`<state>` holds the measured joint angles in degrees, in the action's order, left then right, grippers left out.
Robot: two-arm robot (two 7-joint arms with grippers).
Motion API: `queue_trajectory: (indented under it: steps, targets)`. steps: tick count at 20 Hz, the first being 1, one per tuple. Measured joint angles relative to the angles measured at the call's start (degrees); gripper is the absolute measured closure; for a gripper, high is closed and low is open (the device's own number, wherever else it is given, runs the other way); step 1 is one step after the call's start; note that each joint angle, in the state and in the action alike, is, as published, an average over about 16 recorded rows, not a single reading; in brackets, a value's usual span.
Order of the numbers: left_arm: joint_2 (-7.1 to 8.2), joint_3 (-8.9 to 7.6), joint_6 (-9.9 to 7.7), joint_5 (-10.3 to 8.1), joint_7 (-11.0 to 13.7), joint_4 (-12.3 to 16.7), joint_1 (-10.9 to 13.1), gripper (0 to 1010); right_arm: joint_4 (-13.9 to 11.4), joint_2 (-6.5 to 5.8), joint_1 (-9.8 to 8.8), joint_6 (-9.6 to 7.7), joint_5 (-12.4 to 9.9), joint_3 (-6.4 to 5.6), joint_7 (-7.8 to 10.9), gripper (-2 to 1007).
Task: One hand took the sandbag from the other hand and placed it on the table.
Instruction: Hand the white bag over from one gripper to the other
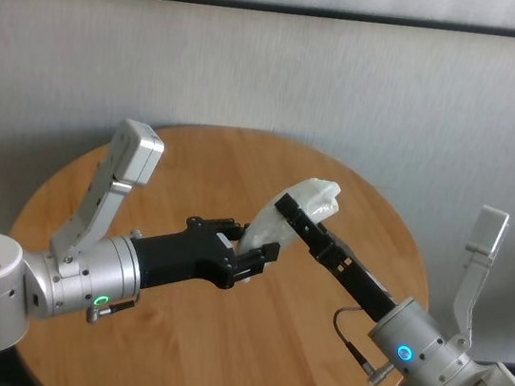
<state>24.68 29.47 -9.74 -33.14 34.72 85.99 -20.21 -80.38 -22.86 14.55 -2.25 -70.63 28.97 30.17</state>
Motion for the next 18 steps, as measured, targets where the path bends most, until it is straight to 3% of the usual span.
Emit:
queue_trajectory:
  steps: [18]
  targets:
    - [0.02,0.01,0.0,0.0,0.0,0.0,0.0,571,-1.9,-0.07,-0.54,0.57,2.0,0.08,-3.0,431]
